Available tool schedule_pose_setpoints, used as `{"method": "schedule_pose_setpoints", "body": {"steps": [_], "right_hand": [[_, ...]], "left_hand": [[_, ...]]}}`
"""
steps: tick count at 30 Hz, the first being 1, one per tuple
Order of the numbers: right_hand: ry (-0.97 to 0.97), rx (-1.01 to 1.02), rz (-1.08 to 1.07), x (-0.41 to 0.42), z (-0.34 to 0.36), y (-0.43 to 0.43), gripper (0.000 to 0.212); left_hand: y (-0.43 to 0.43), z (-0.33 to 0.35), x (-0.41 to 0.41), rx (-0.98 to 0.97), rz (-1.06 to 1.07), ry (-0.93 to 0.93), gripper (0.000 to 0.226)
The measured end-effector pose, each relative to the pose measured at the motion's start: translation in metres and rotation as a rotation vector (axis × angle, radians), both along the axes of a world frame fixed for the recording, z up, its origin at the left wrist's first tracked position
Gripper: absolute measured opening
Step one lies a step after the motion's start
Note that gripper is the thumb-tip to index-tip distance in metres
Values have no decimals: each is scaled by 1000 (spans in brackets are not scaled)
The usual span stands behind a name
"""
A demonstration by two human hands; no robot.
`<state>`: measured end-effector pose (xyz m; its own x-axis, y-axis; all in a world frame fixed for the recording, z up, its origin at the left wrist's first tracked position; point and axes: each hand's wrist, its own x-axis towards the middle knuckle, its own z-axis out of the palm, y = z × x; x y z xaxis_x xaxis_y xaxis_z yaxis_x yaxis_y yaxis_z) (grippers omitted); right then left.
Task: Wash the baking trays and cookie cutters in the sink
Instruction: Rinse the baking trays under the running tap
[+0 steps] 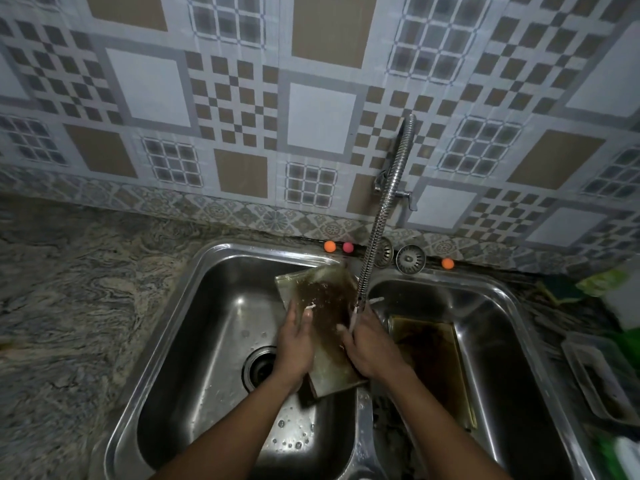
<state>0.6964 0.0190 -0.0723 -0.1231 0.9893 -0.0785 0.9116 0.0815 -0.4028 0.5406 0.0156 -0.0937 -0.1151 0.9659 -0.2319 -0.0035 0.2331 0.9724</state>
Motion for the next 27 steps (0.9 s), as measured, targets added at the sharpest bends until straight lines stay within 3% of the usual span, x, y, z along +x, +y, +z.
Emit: {"method": "schedule_pose_setpoints", "body": {"steps": [3, 5, 7, 12, 14, 18, 20, 24, 27], "right_hand": [[-121, -144, -24, -17, 0, 22, 82], [-73, -200, -33, -29, 1, 31, 69], [-23, -160, 104, -38, 8, 26, 58], [-78, -146, 499, -17, 24, -18, 55], [-151, -192, 409, 6, 19, -19, 59], [-179, -183, -53, 26, 5, 16, 73], [-192, -159, -102, 7, 6, 24, 67], [-134, -138, 261, -35, 19, 1, 76], [10, -181, 383, -21, 22, -13, 59]], "left_hand": [[-4, 0, 15, 24, -156, -16, 47], [-5, 6, 23, 27, -158, -68, 45], [0, 4, 24, -5, -103, -114, 46], [5, 2, 14, -48, 24, -167, 48], [0, 3, 16, -25, -9, -138, 47], [0, -2, 29, 11, -94, -66, 47], [1, 4, 35, 31, -111, -67, 47], [14, 7, 34, -53, 13, -181, 46], [19, 10, 30, -65, 97, -177, 46]]}}
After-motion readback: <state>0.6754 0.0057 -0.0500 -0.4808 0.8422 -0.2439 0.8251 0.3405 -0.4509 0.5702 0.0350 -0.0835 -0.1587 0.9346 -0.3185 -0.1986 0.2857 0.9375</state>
